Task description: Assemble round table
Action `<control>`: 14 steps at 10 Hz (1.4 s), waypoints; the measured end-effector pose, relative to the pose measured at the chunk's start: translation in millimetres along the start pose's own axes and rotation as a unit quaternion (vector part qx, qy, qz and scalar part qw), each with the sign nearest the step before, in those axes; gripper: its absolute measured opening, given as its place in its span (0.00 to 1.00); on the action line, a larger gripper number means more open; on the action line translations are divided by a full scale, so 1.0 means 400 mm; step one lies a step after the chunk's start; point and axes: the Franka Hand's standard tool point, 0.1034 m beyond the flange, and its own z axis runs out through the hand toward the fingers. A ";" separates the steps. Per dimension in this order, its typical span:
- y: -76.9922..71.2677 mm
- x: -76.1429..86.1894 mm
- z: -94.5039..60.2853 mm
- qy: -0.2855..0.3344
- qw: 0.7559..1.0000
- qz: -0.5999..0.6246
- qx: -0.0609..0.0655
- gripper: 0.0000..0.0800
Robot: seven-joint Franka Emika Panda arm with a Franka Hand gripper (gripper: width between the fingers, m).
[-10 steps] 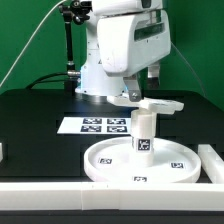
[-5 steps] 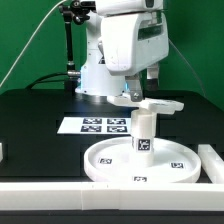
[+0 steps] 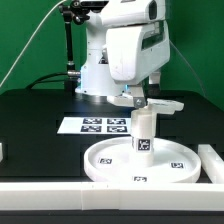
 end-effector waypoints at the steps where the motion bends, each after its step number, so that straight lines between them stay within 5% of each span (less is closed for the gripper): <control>1: 0.001 -0.003 0.008 0.001 1.000 0.001 -0.002 0.81; 7: 0.006 -0.022 0.019 -0.001 1.000 0.008 0.001 0.81; 9: 0.007 -0.024 0.018 -0.002 1.000 0.009 0.004 0.56; 14: 0.007 -0.024 0.018 -0.002 1.000 0.024 0.004 0.56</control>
Offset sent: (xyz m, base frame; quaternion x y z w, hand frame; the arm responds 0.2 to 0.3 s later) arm 0.0008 -0.0014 -0.0042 0.0012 0.0013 -0.0144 0.9999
